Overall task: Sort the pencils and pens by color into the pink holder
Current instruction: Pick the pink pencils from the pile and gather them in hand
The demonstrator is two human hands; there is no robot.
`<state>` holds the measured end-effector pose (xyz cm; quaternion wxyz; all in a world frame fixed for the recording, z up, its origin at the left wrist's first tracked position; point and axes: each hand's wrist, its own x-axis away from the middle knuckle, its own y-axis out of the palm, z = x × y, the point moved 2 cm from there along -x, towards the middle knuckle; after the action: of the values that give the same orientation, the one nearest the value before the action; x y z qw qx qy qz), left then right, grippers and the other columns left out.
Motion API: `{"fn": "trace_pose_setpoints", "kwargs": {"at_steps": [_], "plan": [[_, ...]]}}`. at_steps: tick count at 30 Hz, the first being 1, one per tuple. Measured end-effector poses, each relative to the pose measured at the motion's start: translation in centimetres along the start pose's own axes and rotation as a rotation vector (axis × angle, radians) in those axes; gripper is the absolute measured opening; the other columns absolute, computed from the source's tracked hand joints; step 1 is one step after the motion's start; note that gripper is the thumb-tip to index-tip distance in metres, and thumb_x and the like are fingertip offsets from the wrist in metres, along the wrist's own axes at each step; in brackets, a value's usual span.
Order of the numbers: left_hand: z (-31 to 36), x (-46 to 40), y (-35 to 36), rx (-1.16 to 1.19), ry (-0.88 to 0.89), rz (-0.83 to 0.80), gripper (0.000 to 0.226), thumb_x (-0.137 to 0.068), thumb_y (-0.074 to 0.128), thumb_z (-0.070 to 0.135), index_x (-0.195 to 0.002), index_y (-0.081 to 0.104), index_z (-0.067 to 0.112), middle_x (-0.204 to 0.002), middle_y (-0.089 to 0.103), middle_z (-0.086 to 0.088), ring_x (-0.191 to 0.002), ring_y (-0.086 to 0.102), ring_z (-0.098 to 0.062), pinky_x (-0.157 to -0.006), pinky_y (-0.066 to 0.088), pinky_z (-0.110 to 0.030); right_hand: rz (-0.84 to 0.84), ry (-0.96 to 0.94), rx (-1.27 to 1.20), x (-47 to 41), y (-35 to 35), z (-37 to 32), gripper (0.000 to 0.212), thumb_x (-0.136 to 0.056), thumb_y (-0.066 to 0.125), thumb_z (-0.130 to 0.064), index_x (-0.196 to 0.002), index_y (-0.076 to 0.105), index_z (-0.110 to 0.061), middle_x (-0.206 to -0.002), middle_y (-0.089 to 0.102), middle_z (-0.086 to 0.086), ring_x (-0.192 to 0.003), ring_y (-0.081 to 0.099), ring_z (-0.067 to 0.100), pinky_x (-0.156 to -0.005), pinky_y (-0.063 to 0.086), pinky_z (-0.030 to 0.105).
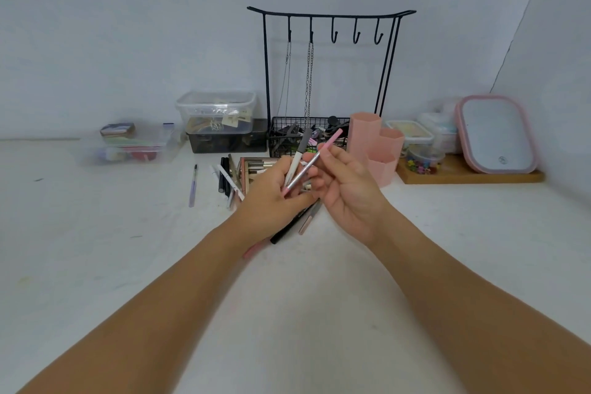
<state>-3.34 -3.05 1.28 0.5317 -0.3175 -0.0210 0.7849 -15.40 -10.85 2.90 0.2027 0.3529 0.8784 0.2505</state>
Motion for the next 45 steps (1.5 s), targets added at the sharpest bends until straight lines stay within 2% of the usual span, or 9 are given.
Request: {"fn": "trace_pose_setpoints", "kwargs": {"at_steps": [4, 7, 10, 18, 24, 28, 34, 41, 45], "plan": [[0.0, -0.1, -0.3, -0.025, -0.003, 0.003, 0.004, -0.103, 0.055, 0.019, -0.103, 0.052, 0.016, -0.068, 0.052, 0.006, -0.053, 0.048, -0.009, -0.052, 0.043, -0.028, 0.137, -0.136, 0.362, -0.5, -1.0, -0.7, 0.014, -0.097, 0.063, -0.016, -0.108, 0.069, -0.009, -0.083, 0.065, -0.002, -0.067, 0.059, 0.004, -0.062, 0.052, 0.021], [0.3, -0.5, -1.5, 0.18, -0.175, 0.141, 0.012, -0.106, 0.051, 0.02, -0.096, 0.046, 0.015, -0.061, 0.044, 0.005, -0.042, 0.036, -0.006, -0.039, 0.031, -0.019, 0.356, -0.337, 1.038, 0.0, -3.9, -2.1, 0.015, -0.088, 0.074, -0.035, -0.1, 0.072, -0.027, -0.085, 0.066, -0.014, -0.067, 0.053, -0.005, -0.066, 0.043, 0.01], [0.0, -1.0, -2.9, 0.375, -0.308, 0.238, 0.023, -0.104, 0.055, 0.034, -0.088, 0.046, 0.019, -0.056, 0.038, 0.006, -0.042, 0.027, -0.01, -0.036, 0.023, -0.022, 0.254, -0.235, 1.293, 0.2, -5.9, -1.5, 0.027, -0.077, 0.083, -0.042, -0.095, 0.07, -0.027, -0.075, 0.066, -0.004, -0.057, 0.05, -0.005, -0.053, 0.041, 0.009], [-1.5, -1.3, -3.5, 0.418, -0.495, 0.327, 0.032, -0.106, 0.047, 0.036, -0.079, 0.051, 0.019, -0.052, 0.032, 0.007, -0.045, 0.022, -0.01, -0.044, 0.016, -0.026, 0.114, -0.176, 1.241, -0.8, -5.6, -0.5, 0.004, -0.084, 0.079, -0.012, -0.086, 0.079, -0.009, -0.065, 0.065, 0.001, -0.05, 0.049, -0.003, -0.053, 0.04, 0.01], [-1.5, -1.2, -3.8, 0.423, -0.471, 0.369, 0.026, -0.105, 0.05, 0.027, -0.082, 0.055, 0.016, -0.054, 0.036, 0.007, -0.046, 0.025, -0.01, -0.042, 0.02, -0.024, 0.323, -0.166, 0.648, -1.0, -5.1, -2.7, 0.009, -0.091, 0.069, -0.006, -0.085, 0.073, -0.009, -0.07, 0.069, 0.003, -0.059, 0.058, 0.006, -0.059, 0.048, 0.018], [-1.4, -1.3, -3.9, 0.507, -0.47, 0.285, 0.025, -0.105, 0.05, 0.028, -0.084, 0.057, 0.016, -0.054, 0.036, 0.006, -0.043, 0.026, -0.007, -0.038, 0.021, -0.021, 0.178, -0.092, 0.396, -2.1, -3.2, -5.9, 0.02, -0.094, 0.065, -0.01, -0.077, 0.075, -0.013, -0.072, 0.066, 0.005, -0.065, 0.055, 0.011, -0.061, 0.045, 0.022], [-0.5, -0.7, -3.6, 0.851, -0.486, -0.078, 0.04, -0.1, 0.039, 0.037, -0.085, 0.066, 0.012, -0.058, 0.046, -0.003, -0.038, 0.029, -0.008, -0.034, 0.018, -0.018, 0.031, 0.0, 0.598, -3.6, -0.3, -7.3, 0.014, -0.094, 0.067, -0.015, -0.082, 0.072, -0.009, -0.068, 0.066, 0.004, -0.056, 0.056, 0.008, -0.051, 0.048, 0.015], [-0.2, -0.3, -2.8, 0.687, -0.48, -0.3, 0.015, -0.096, 0.058, 0.027, -0.095, 0.057, 0.012, -0.062, 0.053, -0.002, -0.039, 0.029, -0.005, -0.04, 0.01, -0.022, -0.012, -0.143, 0.837, -5.0, 1.3, -5.6, 0.008, -0.094, 0.067, -0.009, -0.095, 0.072, -0.003, -0.071, 0.069, 0.007, -0.06, 0.06, 0.012, -0.057, 0.052, 0.021], [-0.2, 0.0, -2.5, 0.574, -0.553, -0.243, 0.019, -0.104, 0.053, 0.031, -0.091, 0.048, 0.017, -0.06, 0.04, 0.003, -0.043, 0.028, -0.007, -0.04, 0.017, -0.02, -0.063, -0.22, 1.012, -5.0, 2.2, -4.9, 0.011, -0.092, 0.067, -0.003, -0.099, 0.074, -0.009, -0.08, 0.074, 0.013, -0.064, 0.066, 0.013, -0.062, 0.057, 0.022]]}}
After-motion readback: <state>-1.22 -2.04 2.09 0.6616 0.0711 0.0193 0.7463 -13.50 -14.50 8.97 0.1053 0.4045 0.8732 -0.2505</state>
